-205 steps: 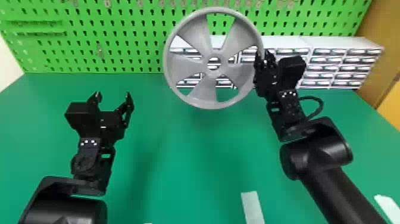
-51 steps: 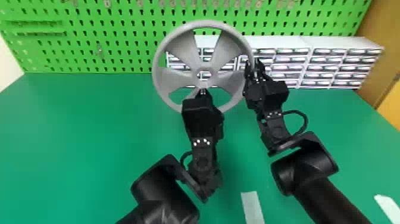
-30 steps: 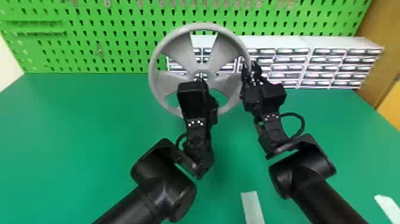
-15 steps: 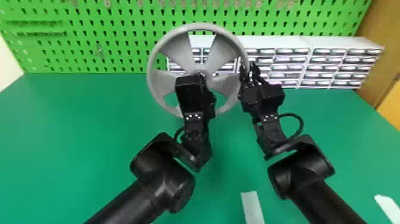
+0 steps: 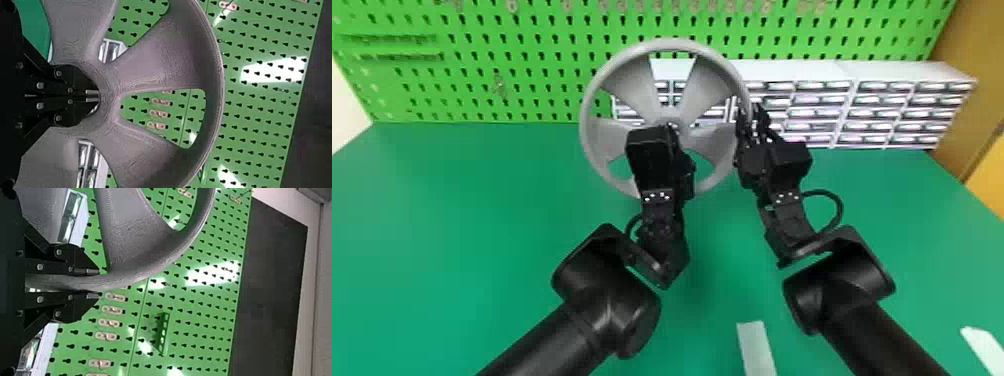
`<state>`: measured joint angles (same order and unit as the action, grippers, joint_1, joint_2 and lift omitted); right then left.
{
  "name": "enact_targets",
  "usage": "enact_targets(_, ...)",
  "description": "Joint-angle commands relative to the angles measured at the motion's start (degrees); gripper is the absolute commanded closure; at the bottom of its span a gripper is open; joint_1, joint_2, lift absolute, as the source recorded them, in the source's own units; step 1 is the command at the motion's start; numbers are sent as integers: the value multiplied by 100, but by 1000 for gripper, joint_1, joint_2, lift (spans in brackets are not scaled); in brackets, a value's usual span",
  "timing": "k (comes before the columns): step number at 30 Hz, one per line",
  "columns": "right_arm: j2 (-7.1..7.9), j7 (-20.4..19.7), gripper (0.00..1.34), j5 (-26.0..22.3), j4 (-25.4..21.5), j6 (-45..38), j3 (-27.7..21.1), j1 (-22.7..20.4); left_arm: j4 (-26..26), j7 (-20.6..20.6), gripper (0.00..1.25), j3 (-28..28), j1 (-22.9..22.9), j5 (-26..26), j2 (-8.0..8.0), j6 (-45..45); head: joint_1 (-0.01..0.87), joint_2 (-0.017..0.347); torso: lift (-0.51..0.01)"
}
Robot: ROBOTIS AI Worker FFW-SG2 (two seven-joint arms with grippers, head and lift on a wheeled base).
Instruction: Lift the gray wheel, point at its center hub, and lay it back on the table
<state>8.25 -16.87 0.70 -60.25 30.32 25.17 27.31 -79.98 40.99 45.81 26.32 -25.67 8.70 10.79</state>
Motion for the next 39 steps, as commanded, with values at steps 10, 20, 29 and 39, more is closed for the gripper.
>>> enact_targets(10, -7, 0, 1228, 0, -13, 0, -12, 2, 9, -12, 1179, -20, -4, -9, 0, 2, 692, 48, -96)
enact_targets(20, -7, 0, 1228, -9, -13, 0, -12, -6, 18, -21, 1179, -37, -13, -9, -9, 11, 692, 48, -96)
enact_targets(29, -7, 0, 1228, 0, -13, 0, -12, -6, 26, -91, 1179, -55, -13, -53, -9, 11, 692, 48, -96)
enact_targets(39, 2, 0, 1228, 0, -13, 0, -12, -6, 26, -126, 1179, -64, -13, -70, -18, 19, 692, 48, -96)
